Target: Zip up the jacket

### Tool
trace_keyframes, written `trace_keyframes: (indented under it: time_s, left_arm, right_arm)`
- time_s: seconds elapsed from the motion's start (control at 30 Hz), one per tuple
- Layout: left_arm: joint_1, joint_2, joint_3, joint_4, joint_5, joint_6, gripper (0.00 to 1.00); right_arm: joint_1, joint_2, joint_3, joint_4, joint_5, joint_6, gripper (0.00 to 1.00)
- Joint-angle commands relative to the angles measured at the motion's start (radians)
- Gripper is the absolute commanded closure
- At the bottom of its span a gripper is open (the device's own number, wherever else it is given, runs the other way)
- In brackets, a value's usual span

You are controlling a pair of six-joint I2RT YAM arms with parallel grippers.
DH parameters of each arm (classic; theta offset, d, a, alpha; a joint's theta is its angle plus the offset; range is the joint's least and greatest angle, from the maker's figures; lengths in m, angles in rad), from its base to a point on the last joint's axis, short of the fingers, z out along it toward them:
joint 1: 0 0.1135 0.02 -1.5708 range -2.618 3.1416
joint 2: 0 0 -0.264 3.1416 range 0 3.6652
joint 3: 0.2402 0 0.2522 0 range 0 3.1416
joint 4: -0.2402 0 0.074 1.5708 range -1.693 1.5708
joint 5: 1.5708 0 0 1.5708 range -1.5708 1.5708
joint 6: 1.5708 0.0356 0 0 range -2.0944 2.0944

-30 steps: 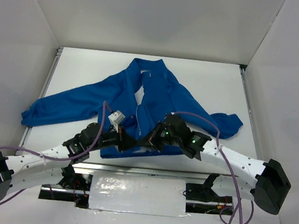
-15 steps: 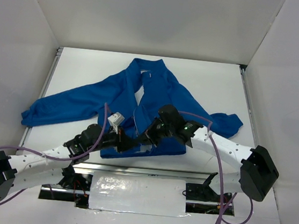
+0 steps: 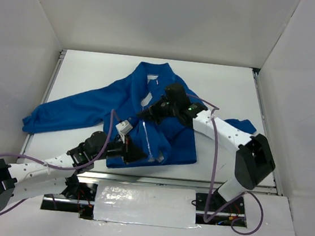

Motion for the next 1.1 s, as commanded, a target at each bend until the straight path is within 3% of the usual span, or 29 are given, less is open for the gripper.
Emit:
trace_keyframes:
  time_s: [0.0, 0.13, 0.23, 0.5, 0.57, 0.8, 1.07]
  left_arm:
    - [-0.031, -0.026, -0.024, -0.048, 0.075, 0.013, 1.0]
    - [-0.035, -0.048, -0.022, -0.105, 0.032, 0.02, 1.0]
    - [-0.038, -0.075, -0.021, -0.158, -0.015, 0.016, 1.0]
    - [-0.061, -0.184, -0.056, -0.283, -0.161, -0.036, 1.0]
    - [-0.064, -0.199, -0.071, -0.313, -0.193, -0.064, 1.0]
    - [-0.08, -0.135, -0.126, -0.387, -0.412, -0.259, 1.0]
    - [-0.08, 0.003, -0.104, -0.356, -0.476, -0.254, 1.0]
  right_arm:
    - [-0.052, 0.038, 0.085, 0.128, 0.027, 0.009, 1.0]
    - [-0.136, 0.153, 0.139, 0.181, 0.041, 0.015, 1.0]
    - [-0.219, 0.309, 0.283, 0.156, 0.051, -0.013, 1.0]
    - [-0.394, 0.841, 1.07, 0.038, 0.053, -0.109, 1.0]
    - [-0.422, 0.911, 1.17, 0.076, 0.027, -0.105, 1.0]
    - [-0.552, 0.896, 1.225, 0.361, -0.063, -0.102, 1.0]
    - [-0.62, 0.821, 1.314, 0.352, -0.123, -0.18, 1.0]
